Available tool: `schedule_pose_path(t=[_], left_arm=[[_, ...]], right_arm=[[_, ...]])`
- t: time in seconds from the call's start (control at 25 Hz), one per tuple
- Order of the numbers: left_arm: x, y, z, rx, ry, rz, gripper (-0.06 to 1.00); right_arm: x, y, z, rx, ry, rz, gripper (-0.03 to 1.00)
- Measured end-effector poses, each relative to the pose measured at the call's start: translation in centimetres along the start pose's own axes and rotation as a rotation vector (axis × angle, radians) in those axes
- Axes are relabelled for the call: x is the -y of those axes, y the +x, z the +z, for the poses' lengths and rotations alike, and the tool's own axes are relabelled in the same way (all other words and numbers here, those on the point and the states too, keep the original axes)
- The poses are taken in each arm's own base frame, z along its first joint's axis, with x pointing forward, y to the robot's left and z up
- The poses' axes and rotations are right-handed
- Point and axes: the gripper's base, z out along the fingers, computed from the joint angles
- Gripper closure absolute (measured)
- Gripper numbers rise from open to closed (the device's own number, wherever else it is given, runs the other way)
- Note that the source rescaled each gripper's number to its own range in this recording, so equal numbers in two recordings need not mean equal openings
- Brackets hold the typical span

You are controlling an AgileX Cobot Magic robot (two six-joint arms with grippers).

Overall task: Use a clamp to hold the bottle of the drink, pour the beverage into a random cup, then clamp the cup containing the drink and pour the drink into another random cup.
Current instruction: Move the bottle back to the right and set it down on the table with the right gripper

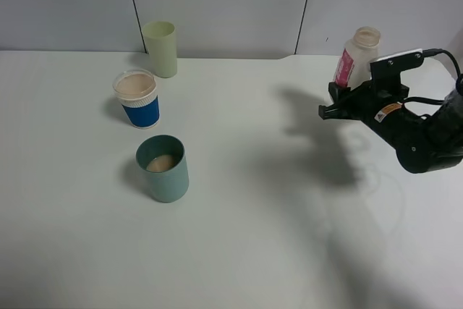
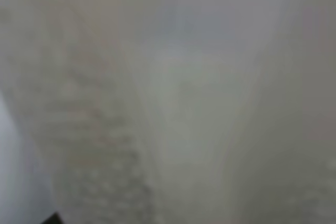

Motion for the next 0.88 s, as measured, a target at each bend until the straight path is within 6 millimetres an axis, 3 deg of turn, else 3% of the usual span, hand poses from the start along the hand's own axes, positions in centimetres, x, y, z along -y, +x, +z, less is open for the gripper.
schedule_pose_path(t=[0.36, 0.52, 0.88], left_arm=[[0.0, 0.0, 0.0, 0.000, 0.000, 0.000, 0.10], [0.0, 0.0, 0.0, 0.000, 0.000, 0.000, 0.10], [0.0, 0.0, 0.0, 0.000, 0.000, 0.000, 0.10]], right_arm=[[0.3, 1.3, 0.1, -0.041, 0.041, -0.075, 0.97], [0.2, 3.1, 0.1, -0.097, 0.042, -0.068, 0.97], [0.6, 3.9, 0.4, -0.122, 0.085, -0.052, 0.97]])
